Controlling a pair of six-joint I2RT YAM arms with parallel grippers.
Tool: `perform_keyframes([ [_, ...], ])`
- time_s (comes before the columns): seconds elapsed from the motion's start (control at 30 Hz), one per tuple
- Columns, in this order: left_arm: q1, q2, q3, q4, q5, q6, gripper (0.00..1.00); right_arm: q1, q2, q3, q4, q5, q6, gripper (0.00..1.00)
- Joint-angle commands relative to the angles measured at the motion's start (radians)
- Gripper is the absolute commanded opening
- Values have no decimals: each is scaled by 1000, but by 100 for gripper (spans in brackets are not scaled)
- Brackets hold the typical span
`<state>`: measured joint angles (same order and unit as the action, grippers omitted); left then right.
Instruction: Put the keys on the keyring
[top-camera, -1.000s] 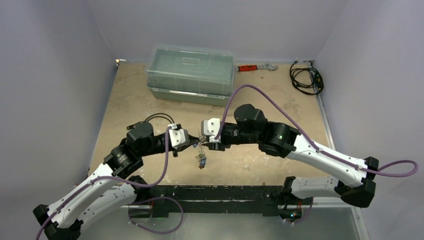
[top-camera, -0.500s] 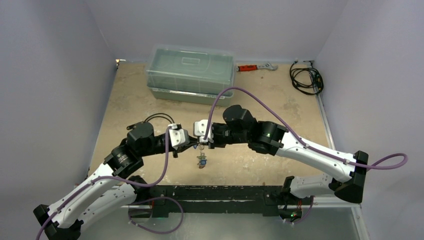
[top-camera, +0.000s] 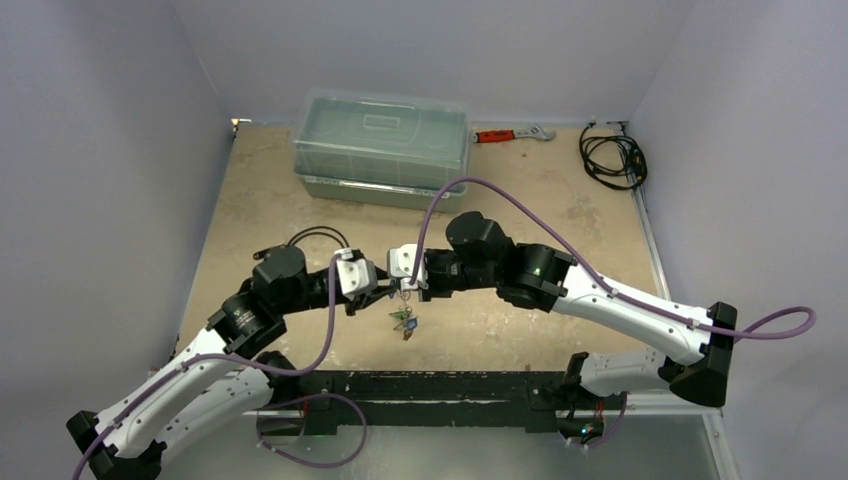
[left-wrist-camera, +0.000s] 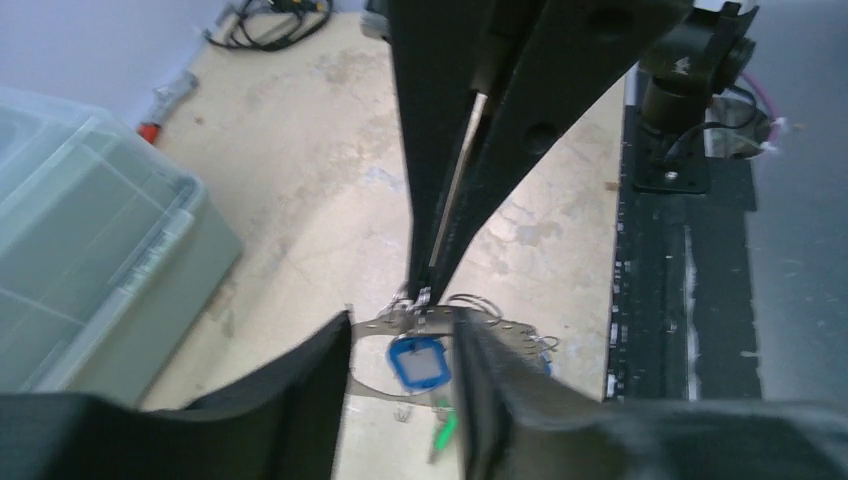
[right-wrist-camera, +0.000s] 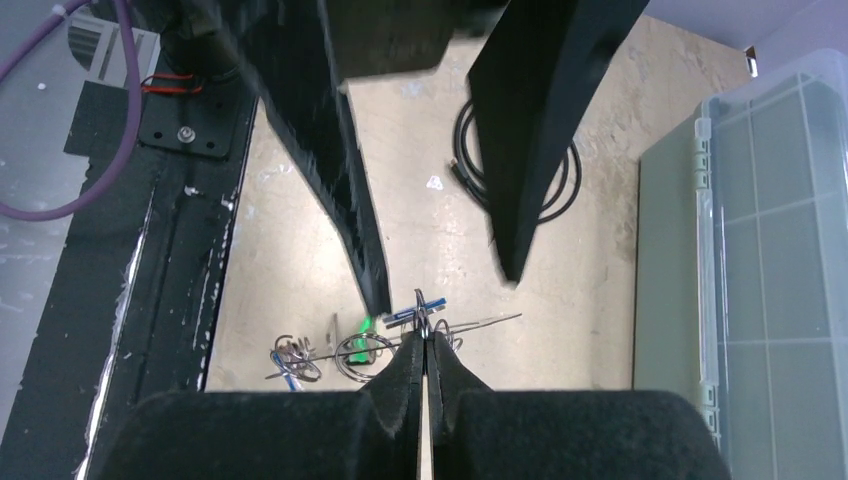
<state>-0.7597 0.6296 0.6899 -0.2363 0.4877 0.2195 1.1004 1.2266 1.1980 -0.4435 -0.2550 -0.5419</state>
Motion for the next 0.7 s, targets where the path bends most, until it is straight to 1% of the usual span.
perform_keyframes([
  [0.0,6,-89,-21,110,-38,-17,52,3,-121,-83,175,-45,22,0],
  [0.03,10,-109,-31,127,-33,-20,56,3,-155,-112,221,-52,34,0],
  [0.1,20,-146,-48,161,-7,-24,58,2,-205,-171,318,-57,58,0],
  [0.23,26,-195,-80,220,87,-28,57,3,-265,-270,503,-51,114,0],
  [0.33,31,-201,-90,265,145,-29,55,3,-294,-347,653,-74,161,0],
  [0.43,33,-194,-92,286,177,-53,54,3,-321,-433,845,-84,224,0],
  [0.53,36,-178,-91,306,185,-101,55,3,-336,-493,961,-65,259,0],
  [0.6,38,-169,-87,307,159,-133,58,3,-342,-526,1022,-41,272,0],
  [0.63,39,-165,-84,302,130,-145,66,3,-348,-536,1033,-31,276,0],
  [0.67,39,-162,-79,295,91,-164,78,3,-354,-545,1043,-17,281,0],
])
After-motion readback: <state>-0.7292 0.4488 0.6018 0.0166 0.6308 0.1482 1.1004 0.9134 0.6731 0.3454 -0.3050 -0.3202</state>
